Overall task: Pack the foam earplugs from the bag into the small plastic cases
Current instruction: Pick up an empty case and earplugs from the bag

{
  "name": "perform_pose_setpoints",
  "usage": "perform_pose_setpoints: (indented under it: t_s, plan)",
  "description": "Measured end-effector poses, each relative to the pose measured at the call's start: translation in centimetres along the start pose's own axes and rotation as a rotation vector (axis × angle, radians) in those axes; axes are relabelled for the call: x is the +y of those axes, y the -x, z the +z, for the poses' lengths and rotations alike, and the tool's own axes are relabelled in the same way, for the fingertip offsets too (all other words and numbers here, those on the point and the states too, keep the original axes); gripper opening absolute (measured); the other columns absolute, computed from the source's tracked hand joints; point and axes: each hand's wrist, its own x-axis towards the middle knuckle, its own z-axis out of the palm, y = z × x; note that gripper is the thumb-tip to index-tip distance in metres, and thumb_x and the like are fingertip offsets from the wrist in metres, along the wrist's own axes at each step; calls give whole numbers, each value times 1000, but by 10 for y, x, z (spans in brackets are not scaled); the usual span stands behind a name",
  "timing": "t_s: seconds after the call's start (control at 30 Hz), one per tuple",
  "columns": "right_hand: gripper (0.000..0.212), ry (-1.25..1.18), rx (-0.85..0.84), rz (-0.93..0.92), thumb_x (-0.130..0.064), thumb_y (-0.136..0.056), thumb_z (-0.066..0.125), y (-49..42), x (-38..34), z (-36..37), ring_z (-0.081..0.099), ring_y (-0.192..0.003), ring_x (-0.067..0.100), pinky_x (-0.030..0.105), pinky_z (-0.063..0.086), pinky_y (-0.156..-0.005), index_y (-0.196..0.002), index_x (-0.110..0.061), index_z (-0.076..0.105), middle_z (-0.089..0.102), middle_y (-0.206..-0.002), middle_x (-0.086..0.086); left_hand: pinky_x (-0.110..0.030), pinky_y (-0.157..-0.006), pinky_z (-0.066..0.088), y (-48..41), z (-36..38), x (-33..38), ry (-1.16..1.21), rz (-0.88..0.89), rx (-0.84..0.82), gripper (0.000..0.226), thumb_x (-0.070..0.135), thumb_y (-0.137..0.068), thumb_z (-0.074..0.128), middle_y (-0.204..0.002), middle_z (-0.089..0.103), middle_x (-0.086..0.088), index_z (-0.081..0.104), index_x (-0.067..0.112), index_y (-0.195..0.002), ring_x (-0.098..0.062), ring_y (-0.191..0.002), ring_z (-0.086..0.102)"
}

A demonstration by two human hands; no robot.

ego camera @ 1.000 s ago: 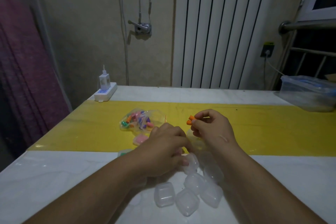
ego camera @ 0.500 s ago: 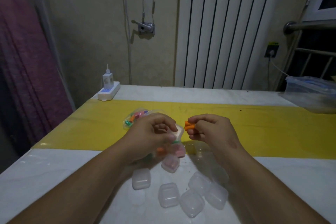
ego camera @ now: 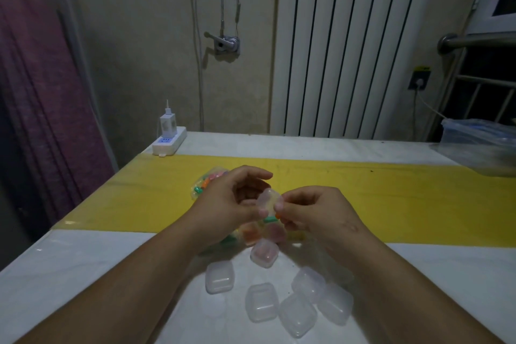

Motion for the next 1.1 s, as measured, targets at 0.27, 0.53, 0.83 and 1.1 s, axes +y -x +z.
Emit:
perform_pose_setpoints:
  t_s: [0.27,0.53,0.83,1.1]
  plan:
    - [12,296,84,-145,-8,-75,81,-6,3,-1,64,-66,8,22,53,-57,-84,-15,78,74,-77,5,-22,-69,59,1,1,7,-73,-34,40,12,13,-83,74,-76,65,26,73,17,-94,2,-71,64]
    - [23,0,57,19,-16,-89,68,-15,7,-1,62,-60,22,37,54,-67,-79,4,72,67,-61,10,-22,-68,56,-2,2,2,-1,55,184,19,2,-76,79,-83,73,-2,72,9,-92,-8,-76,68]
    - [24,-72,-53,36,-14,-89,67,-15,15,5,58,-70,28,42,52,-74,-87,10,72,65,-75,20,-23,-76,56,-3,4,-4,-116,161,148,20,6,-71,84,-89,71,1,70,17,-80,-11,-82,69]
    - [23,16,-43,-13,-14,-91,65,-16,17,5,60,-69,26,46,57,-76,-82,4,74,65,-74,17,-26,-77,58,-1,4,-2,-282,206,127,25,14,-72,84,-91,72,2,64,14,-87,-9,-83,69]
